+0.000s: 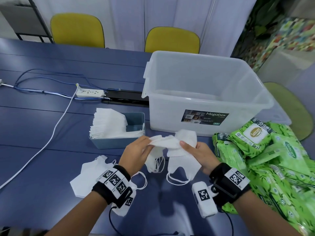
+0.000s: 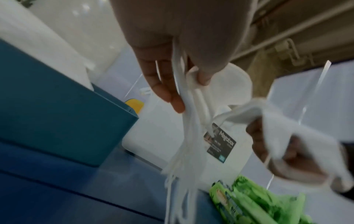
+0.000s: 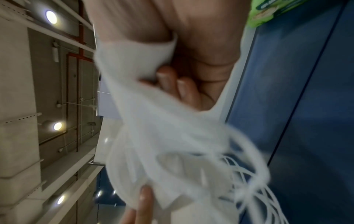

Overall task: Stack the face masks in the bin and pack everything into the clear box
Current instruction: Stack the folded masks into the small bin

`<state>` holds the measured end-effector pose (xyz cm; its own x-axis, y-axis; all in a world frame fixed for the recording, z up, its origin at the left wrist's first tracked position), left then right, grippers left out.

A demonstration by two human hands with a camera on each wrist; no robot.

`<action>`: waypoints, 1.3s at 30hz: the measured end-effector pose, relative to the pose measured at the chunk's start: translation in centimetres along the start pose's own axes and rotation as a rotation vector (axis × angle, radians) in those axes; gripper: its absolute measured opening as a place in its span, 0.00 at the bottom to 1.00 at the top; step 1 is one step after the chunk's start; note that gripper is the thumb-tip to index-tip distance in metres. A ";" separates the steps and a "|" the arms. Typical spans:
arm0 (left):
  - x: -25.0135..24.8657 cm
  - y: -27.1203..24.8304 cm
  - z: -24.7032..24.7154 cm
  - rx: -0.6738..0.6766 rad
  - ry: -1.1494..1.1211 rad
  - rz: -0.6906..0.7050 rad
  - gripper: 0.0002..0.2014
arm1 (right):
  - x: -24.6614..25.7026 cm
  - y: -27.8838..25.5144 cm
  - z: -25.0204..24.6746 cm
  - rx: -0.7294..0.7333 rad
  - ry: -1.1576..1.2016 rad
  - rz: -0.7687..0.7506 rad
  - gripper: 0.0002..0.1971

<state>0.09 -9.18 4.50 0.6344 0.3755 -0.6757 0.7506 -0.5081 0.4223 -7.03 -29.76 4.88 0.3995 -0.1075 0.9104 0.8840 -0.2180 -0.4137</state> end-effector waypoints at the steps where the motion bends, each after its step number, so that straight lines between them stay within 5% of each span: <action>1: 0.3 0.1 -0.1 0.004 -0.066 -0.113 0.21 | 0.0 0.0 -0.4 -0.015 0.024 -0.006 0.22; 5: 0.6 0.4 0.0 0.014 -0.460 -0.453 0.16 | 0.1 0.3 -2.7 -0.143 0.013 -0.110 0.12; 9: -0.3 1.0 0.0 0.034 -0.727 -0.612 0.15 | 1.1 1.1 -4.5 -0.209 -0.282 -0.316 0.37; 11: -0.7 1.3 0.1 0.073 -0.752 -0.629 0.15 | 2.5 0.9 -4.2 -0.178 -0.443 -0.446 0.44; 14: -1.5 1.3 0.2 0.163 -0.764 -0.634 0.15 | 4.2 0.8 -2.5 -0.043 -0.643 -0.576 0.34; 20: -2.1 1.0 0.6 0.265 -0.754 -0.589 0.16 | 3.9 1.4 -0.6 0.013 -0.561 -0.419 0.10; 26: -0.6 0.7 0.9 0.241 -0.603 -0.541 0.21 | 3.5 0.9 0.2 -0.142 -0.545 -0.425 0.10; 29: 1.1 0.6 0.3 0.095 -0.514 -0.618 0.13 | 4.1 0.5 -0.6 -0.313 -0.591 -0.466 0.11; 33: 1.6 0.8 -0.7 0.017 -0.446 -0.695 0.18 | 4.3 -0.4 -1.2 -0.459 -0.629 -0.632 0.14; 39: -1.0 1.6 0.2 0.091 -0.588 -0.716 0.22 | 3.1 -2.4 3.0 -0.316 -1.029 -1.120 0.05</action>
<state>0.63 -10.53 5.71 -0.1885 0.1821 -0.9651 0.8940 -0.3750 -0.2453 -7.18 -26.63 8.71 -0.3007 0.9043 0.3030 0.8021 0.0679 0.5934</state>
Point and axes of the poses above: each hand's wrist, its own y-axis towards the middle knuckle, its own z-axis out of the palm, x = y × z, the point moved 4 cm from there along y, towards the middle knuckle, and after that the axes turned 4 degrees about -y, right-handed, at the moved point
